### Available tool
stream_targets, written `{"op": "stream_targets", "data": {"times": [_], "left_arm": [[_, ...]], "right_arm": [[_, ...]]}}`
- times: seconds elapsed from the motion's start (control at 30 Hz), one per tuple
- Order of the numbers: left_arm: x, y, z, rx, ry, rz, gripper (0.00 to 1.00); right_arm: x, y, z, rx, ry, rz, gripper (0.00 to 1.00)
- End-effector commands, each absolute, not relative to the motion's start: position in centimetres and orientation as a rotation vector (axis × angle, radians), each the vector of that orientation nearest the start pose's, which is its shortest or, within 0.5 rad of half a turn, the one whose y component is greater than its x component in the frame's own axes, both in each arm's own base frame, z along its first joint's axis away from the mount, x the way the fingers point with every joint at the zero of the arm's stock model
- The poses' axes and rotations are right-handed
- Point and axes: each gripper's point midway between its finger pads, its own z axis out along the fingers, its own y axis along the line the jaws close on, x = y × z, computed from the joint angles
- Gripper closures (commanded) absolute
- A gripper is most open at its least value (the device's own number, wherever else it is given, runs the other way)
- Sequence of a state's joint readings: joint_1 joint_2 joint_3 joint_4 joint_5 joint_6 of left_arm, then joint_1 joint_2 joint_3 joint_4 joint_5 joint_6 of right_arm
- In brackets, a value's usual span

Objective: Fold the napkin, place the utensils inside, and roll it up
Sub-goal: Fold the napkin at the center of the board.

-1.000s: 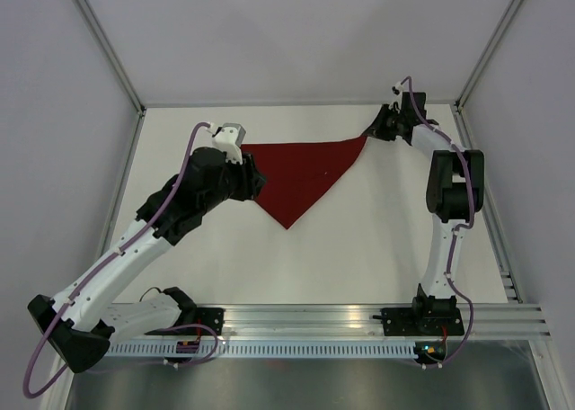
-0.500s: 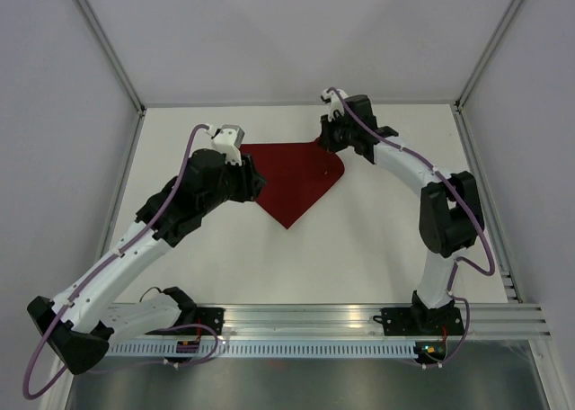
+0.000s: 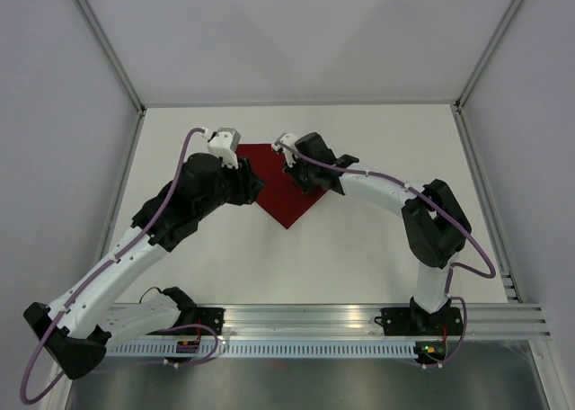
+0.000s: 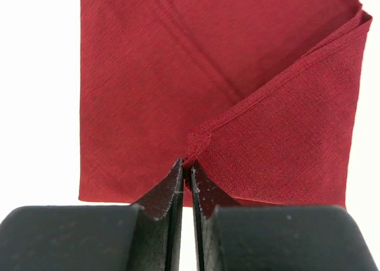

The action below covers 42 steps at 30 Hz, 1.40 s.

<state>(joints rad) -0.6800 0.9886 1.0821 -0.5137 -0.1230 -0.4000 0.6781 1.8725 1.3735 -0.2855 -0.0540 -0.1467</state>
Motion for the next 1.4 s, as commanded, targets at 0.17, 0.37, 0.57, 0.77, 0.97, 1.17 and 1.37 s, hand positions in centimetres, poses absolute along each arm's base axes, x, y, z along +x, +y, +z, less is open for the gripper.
{"op": "stream_targets", "data": {"times": [0.17,0.37,0.57,0.77,0.97,1.17,1.37], "left_arm": [[25.5,-20.5,28.8,0.176,1.997,-0.631,0.52],[25.7,-20.8,28.6,0.179,2.004,-0.633,0.52],[25.8,-21.0,28.2,0.181,2.01,-0.638,0.52],[25.8,-21.0,27.7,0.181,2.019,-0.635,0.52],[25.8,-21.1,27.6,0.182,2.018,-0.642,0.52],[26.0,-21.4,27.3,0.178,2.023,-0.649,0.51],[26.1,-21.7,27.5,0.177,2.017,-0.666,0.5]], "right_arm": [[35.8,31.4,8.1,-1.096,2.148,0.256,0.87],[34.2,32.3,6.9,-1.16,2.145,0.261,0.87],[34.0,32.7,6.6,-1.179,2.148,0.26,0.87],[33.3,33.0,5.8,-1.196,2.165,0.271,0.87],[33.0,33.0,5.6,-1.209,2.17,0.275,0.83],[32.4,33.2,6.1,-1.216,2.174,0.317,0.71],[31.9,33.6,6.6,-1.219,2.177,0.361,0.54]]}}
